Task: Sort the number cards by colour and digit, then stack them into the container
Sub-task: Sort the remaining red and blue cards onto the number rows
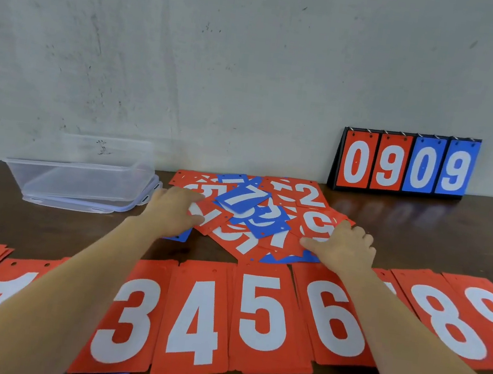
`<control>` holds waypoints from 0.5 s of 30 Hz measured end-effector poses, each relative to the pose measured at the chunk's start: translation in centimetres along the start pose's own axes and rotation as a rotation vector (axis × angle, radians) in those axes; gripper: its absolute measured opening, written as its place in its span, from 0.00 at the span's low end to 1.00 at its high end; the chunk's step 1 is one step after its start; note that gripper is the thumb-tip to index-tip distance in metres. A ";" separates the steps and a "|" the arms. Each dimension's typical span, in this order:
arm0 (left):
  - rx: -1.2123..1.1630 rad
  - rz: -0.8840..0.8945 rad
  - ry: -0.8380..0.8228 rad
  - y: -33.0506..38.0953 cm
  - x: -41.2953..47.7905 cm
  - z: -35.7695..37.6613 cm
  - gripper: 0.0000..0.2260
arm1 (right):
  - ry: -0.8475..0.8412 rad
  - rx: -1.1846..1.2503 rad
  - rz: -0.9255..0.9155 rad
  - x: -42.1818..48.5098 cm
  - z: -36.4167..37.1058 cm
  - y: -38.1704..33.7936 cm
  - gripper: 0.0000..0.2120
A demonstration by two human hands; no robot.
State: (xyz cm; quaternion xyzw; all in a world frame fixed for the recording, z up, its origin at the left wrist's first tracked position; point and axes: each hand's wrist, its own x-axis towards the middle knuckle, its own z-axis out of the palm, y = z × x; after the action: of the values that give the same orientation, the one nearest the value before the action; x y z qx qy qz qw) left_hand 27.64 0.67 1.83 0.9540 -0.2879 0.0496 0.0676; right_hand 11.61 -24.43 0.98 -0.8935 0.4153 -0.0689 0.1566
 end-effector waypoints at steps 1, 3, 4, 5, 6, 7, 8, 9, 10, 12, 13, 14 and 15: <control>0.003 -0.003 -0.050 -0.1 0.5 0.0 0.31 | 0.001 0.000 0.005 0.1 0.1 0.0 0.48; -0.036 -0.037 -0.180 -0.3 1.4 0.2 0.39 | 0.010 0.025 0.008 0.5 0.2 0.0 0.47; -0.055 -0.064 -0.247 -0.6 1.7 0.4 0.41 | 0.017 0.041 0.005 0.7 0.2 0.1 0.46; -0.052 -0.084 -0.295 -0.8 1.9 0.6 0.42 | 0.024 0.054 0.000 0.9 0.2 0.2 0.45; -0.032 -0.093 -0.317 -1.1 2.2 0.9 0.43 | 0.029 0.059 -0.006 1.0 0.3 0.2 0.44; -0.003 -0.093 -0.314 -1.3 2.3 1.0 0.43 | 0.032 0.056 -0.013 1.1 0.3 0.3 0.43; 0.023 -0.089 -0.298 -1.4 2.4 1.1 0.43 | 0.032 0.049 -0.019 1.1 0.3 0.3 0.42; 0.043 -0.083 -0.277 -1.4 2.4 1.2 0.43 | 0.033 0.040 -0.026 1.1 0.3 0.2 0.40; 0.055 -0.079 -0.250 -1.4 2.3 1.3 0.42 | 0.039 0.033 -0.035 1.0 0.2 0.1 0.38; 0.093 -0.056 -0.176 -1.2 2.0 1.4 0.43 | 0.053 0.030 -0.059 0.7 0.2 -0.2 0.35; 0.111 -0.039 -0.137 -1.0 1.9 1.4 0.42 | 0.059 0.039 -0.075 0.7 0.3 -0.3 0.35; 0.123 -0.028 -0.108 -0.9 1.9 1.4 0.40 | 0.060 0.059 -0.086 0.6 0.4 -0.4 0.34; 0.141 -0.020 -0.080 -0.8 1.8 1.2 0.40 | 0.053 0.085 -0.092 0.6 0.5 -0.5 0.34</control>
State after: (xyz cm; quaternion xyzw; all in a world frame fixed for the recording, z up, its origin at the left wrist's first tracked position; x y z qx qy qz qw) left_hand 29.69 0.14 0.78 0.9605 -0.2764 0.0309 -0.0110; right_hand 12.44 -24.48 0.67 -0.9020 0.3744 -0.1173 0.1801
